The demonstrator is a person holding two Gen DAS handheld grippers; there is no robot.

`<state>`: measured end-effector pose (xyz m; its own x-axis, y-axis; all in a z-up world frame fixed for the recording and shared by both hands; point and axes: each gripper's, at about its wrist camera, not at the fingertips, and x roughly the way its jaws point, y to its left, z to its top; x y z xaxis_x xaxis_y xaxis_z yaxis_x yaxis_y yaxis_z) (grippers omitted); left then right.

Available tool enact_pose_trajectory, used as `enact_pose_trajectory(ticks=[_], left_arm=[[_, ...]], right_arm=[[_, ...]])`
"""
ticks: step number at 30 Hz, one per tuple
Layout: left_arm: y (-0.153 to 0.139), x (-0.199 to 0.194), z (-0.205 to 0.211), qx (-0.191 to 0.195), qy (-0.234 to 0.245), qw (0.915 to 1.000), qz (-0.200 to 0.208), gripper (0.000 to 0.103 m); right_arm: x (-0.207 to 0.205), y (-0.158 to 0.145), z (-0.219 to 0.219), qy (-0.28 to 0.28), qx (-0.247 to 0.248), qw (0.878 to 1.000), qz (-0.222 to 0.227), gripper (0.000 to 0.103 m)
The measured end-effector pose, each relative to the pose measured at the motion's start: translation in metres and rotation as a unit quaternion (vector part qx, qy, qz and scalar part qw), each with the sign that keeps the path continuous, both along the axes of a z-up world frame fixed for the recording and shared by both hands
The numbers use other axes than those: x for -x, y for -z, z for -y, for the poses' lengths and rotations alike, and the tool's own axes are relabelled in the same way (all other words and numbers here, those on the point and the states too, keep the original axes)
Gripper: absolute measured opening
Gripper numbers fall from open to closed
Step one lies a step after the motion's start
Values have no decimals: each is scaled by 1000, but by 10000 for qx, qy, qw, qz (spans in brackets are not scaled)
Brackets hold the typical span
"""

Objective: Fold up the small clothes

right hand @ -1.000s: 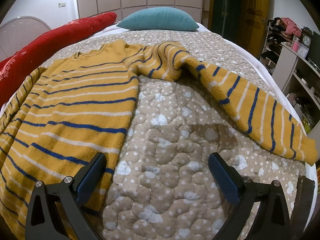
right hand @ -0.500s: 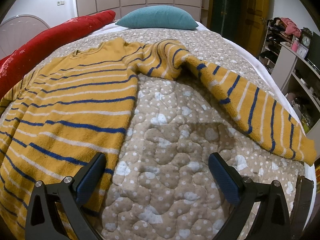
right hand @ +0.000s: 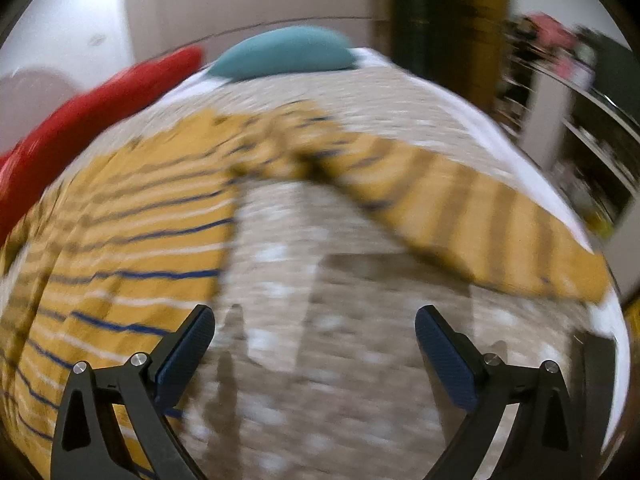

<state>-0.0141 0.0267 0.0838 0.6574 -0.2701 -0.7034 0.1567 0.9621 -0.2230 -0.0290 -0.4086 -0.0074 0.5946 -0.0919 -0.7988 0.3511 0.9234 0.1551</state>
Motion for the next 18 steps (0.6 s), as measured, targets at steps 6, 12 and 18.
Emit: enact_pose_trajectory(ticks=[6, 12, 18], left_arm=[[12, 3, 16, -23, 129, 9998, -144, 75], [2, 13, 5, 40, -50, 10000, -10, 75], [-10, 16, -19, 85, -336, 9993, 103, 75]], right_arm=[[19, 3, 76, 1276, -1217, 9829, 522, 96], [-6, -5, 139, 2188, -1311, 9643, 716, 70], [12, -41, 195, 2742, -1544, 9424, 1134, 10]])
